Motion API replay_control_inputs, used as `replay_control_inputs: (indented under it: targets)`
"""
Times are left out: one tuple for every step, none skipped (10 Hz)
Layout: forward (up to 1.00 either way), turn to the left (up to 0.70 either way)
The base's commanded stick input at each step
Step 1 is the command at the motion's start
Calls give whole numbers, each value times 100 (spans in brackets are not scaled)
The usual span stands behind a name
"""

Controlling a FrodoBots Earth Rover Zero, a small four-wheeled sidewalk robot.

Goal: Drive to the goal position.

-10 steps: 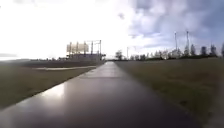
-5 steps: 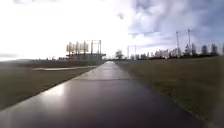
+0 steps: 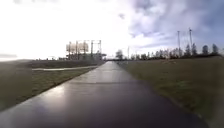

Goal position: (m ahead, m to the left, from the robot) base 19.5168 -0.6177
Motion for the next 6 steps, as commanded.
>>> replay_control_inputs:
  targets:
    - [100, 0]
    - [100, 0]
    - [100, 0]
    - [100, 0]
    - [100, 0]
    - [100, 0]
